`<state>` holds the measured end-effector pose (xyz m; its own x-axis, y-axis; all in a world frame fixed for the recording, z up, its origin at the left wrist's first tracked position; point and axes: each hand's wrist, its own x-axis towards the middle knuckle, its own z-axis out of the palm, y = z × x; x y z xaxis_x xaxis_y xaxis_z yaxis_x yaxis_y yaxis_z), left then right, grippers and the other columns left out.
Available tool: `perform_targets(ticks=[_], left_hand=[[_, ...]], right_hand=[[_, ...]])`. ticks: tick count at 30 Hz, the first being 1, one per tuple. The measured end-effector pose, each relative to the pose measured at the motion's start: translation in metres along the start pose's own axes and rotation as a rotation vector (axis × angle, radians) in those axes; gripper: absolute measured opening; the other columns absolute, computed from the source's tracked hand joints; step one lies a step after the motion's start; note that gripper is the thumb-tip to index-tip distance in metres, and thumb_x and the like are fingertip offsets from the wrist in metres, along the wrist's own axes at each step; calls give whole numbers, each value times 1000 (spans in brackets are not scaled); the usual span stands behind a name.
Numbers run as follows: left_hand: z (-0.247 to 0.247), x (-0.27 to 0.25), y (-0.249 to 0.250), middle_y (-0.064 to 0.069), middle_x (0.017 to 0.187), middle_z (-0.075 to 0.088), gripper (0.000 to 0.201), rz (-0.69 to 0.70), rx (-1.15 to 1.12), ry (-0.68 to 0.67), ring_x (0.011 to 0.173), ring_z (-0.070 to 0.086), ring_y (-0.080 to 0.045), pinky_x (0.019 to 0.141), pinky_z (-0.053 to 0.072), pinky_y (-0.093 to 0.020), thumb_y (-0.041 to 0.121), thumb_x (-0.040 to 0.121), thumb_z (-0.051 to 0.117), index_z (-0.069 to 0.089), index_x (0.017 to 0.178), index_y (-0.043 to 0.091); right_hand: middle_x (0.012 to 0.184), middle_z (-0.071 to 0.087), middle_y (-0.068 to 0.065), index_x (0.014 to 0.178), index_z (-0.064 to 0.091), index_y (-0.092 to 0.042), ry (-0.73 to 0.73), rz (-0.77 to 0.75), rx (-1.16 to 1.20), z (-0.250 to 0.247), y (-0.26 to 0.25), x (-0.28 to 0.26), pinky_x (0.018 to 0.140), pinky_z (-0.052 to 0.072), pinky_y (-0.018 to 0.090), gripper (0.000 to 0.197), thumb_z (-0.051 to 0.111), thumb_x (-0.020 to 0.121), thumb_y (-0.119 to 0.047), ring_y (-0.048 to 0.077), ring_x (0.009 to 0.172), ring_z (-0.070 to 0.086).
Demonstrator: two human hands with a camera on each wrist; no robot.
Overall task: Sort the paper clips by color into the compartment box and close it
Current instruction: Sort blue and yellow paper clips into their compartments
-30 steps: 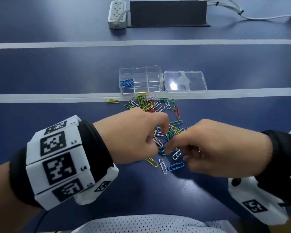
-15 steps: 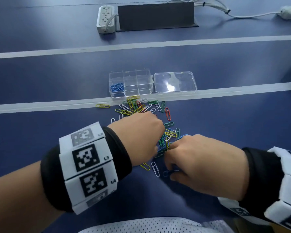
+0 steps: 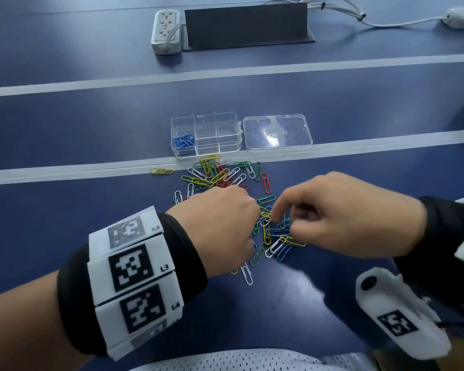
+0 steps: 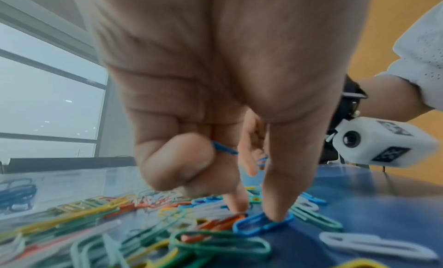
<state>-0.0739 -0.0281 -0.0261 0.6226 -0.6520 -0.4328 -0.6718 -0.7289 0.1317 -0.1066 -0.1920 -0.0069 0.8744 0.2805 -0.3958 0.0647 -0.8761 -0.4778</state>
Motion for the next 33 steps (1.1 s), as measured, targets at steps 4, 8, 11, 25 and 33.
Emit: perform_targets(ticks=[4, 8, 11, 25, 33], left_hand=[[1, 2, 0, -5, 102, 59, 17, 20, 12, -7, 96, 61, -30, 83, 53, -42, 20, 84, 49, 62, 91, 13], [-2, 1, -4, -4, 105, 58, 23, 47, 42, -4, 100, 59, -28, 86, 51, -41, 27, 86, 50, 63, 100, 14], [-3, 1, -6, -2, 109, 56, 25, 69, 64, -14, 104, 58, -26, 89, 50, -41, 29, 87, 53, 63, 107, 17], [-8, -9, -21, 2, 79, 57, 8, 79, -165, 147, 76, 47, -18, 78, 46, -29, 25, 79, 49, 53, 73, 22], [-23, -13, -43, 18, 58, 48, 8, -4, -344, 252, 59, 48, 11, 57, 32, 1, 32, 85, 54, 58, 78, 33]], right_hand=[[57, 64, 0, 79, 68, -19, 12, 136, 267, -7, 11, 20, 70, 59, 31, 21, 47, 81, -16, 15, 54, 65], [60, 64, -1, 74, 64, -17, 45, 75, 173, -8, 10, 34, 63, 51, 23, 12, 61, 82, -26, 4, 50, 57], [54, 48, -8, 76, 64, -30, 43, -37, -68, -5, 6, 38, 53, 32, 13, 5, 69, 78, -29, -1, 50, 47], [55, 56, -11, 66, 61, -29, -62, -14, -91, -9, -1, 41, 52, 39, 8, 13, 66, 77, -34, -7, 52, 50], [52, 57, -11, 61, 60, -22, -118, 15, 165, -16, -1, 45, 54, 40, 17, 16, 70, 72, -17, 1, 49, 46]])
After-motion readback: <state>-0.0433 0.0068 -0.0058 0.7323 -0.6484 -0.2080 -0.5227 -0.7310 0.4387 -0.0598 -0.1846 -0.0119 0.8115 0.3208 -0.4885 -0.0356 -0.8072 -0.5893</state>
